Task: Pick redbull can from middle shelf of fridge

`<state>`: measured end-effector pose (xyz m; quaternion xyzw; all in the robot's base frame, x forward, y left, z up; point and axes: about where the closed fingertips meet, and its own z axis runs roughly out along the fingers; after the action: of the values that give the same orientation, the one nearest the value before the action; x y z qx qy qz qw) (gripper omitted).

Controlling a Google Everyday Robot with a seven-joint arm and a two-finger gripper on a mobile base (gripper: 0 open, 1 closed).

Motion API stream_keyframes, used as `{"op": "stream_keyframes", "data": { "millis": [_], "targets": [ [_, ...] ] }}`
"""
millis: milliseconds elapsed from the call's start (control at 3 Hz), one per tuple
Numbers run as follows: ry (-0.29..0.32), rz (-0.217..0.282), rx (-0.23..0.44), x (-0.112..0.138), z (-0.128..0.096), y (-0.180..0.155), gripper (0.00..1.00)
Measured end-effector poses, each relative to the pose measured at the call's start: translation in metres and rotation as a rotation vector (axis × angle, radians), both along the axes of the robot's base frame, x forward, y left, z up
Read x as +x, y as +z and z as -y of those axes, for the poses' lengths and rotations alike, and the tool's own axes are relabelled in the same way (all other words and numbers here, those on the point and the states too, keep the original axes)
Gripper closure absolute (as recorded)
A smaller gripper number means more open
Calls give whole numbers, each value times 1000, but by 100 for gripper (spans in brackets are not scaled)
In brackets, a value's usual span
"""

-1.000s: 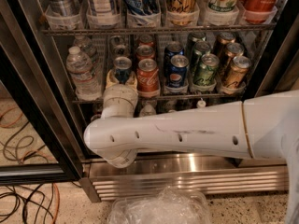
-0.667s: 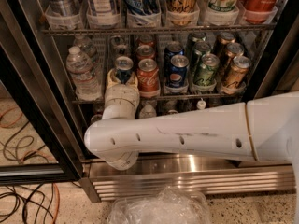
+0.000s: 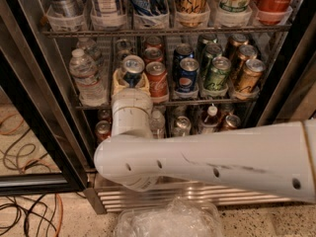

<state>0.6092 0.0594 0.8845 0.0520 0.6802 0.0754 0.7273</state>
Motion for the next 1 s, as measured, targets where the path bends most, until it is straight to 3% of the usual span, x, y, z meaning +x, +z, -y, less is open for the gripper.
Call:
{"op": "stream_keyframes", "data": {
  "millis": [1000],
  "targets": [
    [359,-35,158,-32,-15,31,100]
  ]
}}
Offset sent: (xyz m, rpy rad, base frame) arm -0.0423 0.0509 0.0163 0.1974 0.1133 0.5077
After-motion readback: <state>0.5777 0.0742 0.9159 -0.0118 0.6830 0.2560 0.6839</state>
